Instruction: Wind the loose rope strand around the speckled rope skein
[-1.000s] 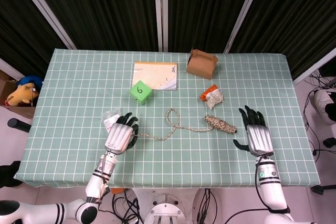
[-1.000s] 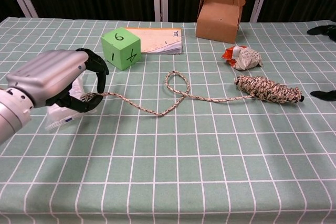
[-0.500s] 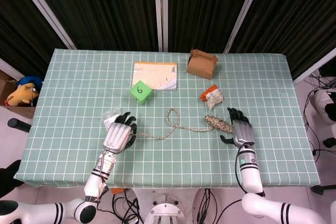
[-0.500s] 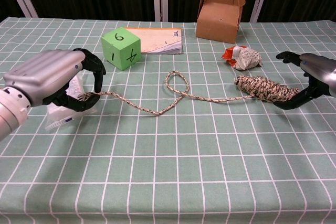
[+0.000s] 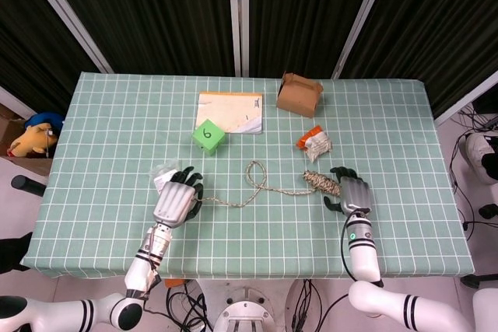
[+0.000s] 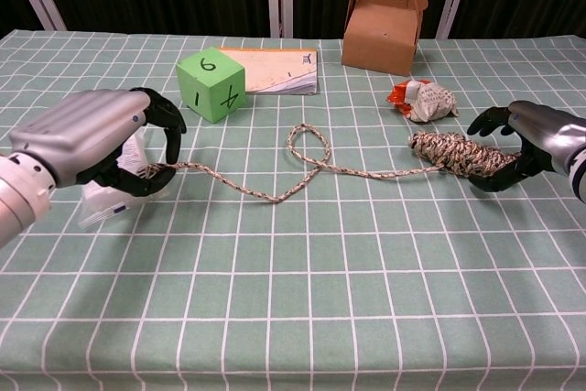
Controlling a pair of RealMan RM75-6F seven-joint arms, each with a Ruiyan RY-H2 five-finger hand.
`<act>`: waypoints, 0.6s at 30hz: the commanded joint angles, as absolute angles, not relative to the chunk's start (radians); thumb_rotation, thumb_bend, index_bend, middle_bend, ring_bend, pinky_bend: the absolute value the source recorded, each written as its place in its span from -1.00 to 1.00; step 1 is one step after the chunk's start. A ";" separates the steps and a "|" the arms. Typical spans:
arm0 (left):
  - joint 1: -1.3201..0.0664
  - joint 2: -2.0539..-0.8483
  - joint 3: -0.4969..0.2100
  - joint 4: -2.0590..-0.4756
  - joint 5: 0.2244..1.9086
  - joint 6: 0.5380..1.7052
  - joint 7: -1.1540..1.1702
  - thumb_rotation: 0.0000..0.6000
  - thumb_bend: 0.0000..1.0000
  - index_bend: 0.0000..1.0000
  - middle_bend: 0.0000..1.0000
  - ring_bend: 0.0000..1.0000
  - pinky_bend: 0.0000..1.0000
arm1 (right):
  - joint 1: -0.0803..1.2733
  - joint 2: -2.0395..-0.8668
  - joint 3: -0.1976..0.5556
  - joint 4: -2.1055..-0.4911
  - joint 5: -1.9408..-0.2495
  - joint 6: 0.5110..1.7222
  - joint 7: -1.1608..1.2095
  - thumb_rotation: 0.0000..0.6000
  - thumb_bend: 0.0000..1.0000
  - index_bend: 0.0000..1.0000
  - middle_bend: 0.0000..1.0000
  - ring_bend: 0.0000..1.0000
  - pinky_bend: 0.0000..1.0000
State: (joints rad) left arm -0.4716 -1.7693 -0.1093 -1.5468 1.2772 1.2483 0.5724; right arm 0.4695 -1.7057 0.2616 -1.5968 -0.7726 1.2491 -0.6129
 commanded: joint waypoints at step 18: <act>-0.478 -1.768 -0.110 -1.548 1.267 1.237 0.560 1.00 0.07 0.35 -0.44 -0.75 -0.48 | 0.485 -1.752 0.261 -1.562 -0.776 1.306 -0.618 1.00 -0.28 -0.13 -0.35 -0.45 0.00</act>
State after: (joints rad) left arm -0.4776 -1.7692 -0.1109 -1.5479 1.2666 1.2384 0.5615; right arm 0.4839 -1.7494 0.2608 -1.5644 -0.7748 1.3035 -0.6164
